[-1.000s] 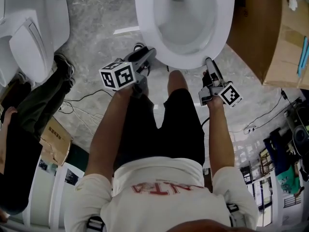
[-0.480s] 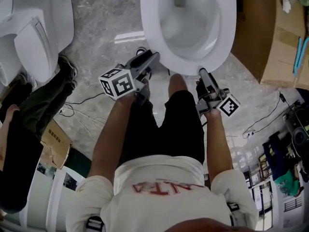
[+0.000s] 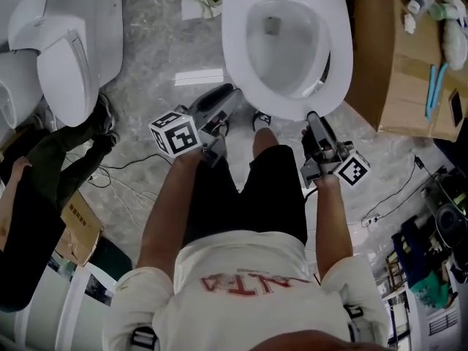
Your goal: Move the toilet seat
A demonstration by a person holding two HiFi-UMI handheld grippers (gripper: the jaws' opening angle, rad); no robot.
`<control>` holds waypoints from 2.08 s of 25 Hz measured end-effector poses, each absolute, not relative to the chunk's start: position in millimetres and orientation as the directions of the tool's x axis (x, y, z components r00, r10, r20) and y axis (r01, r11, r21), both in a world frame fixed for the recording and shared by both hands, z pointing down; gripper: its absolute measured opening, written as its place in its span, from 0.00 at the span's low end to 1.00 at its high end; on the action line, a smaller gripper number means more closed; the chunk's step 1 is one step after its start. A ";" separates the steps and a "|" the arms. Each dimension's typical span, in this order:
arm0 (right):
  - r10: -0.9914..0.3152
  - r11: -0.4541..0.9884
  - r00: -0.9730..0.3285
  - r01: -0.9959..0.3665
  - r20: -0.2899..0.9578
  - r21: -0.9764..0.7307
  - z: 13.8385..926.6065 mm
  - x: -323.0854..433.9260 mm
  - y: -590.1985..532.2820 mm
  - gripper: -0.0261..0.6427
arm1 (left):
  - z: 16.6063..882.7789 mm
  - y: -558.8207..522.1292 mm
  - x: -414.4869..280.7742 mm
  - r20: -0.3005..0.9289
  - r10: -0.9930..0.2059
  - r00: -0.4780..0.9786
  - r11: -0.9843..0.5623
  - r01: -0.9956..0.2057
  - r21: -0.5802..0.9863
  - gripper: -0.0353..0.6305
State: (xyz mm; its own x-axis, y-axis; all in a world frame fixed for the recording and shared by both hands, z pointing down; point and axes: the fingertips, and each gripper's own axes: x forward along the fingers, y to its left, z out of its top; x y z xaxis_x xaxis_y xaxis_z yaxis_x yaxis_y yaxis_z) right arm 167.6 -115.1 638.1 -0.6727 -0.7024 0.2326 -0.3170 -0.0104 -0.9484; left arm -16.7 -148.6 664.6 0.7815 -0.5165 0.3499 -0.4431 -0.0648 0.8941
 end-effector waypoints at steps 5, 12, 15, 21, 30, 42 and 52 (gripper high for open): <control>-0.693 0.071 -0.694 -0.340 0.199 -0.938 604.2 167.8 -137.1 0.30 | 631.2 -146.5 -28.6 0.363 -0.565 0.741 -0.107 -0.501 0.859 0.29; -0.688 0.146 -0.707 -0.358 0.166 -0.922 559.0 167.7 -177.4 0.30 | 568.7 -156.6 -41.2 0.331 -0.665 0.670 -0.165 -0.564 0.809 0.18; -0.681 0.171 -0.713 -0.374 0.165 -0.911 542.7 166.9 -195.0 0.30 | 543.4 -163.3 -41.0 0.313 -0.697 0.645 -0.186 -0.585 0.790 0.13; -0.689 0.225 -0.711 -0.396 0.143 -0.890 515.3 166.8 -232.4 0.30 | 499.0 -172.9 -34.7 0.277 -0.734 0.620 -0.223 -0.606 0.763 0.12; -0.724 0.152 -0.662 -0.428 0.195 -0.891 503.1 171.1 -266.5 0.30 | 429.6 -204.3 -11.4 0.221 -0.759 0.612 -0.333 -0.658 0.676 0.11; -0.764 0.145 -0.618 -0.447 0.187 -0.883 480.4 171.8 -313.9 0.30 | 375.6 -237.0 -5.5 0.243 -0.752 0.613 -0.435 -0.738 0.516 0.10; -0.810 0.133 -0.563 -0.451 0.166 -0.882 457.6 175.6 -375.9 0.30 | 354.1 -281.4 -13.7 0.207 -0.732 0.649 -0.486 -0.710 0.510 0.10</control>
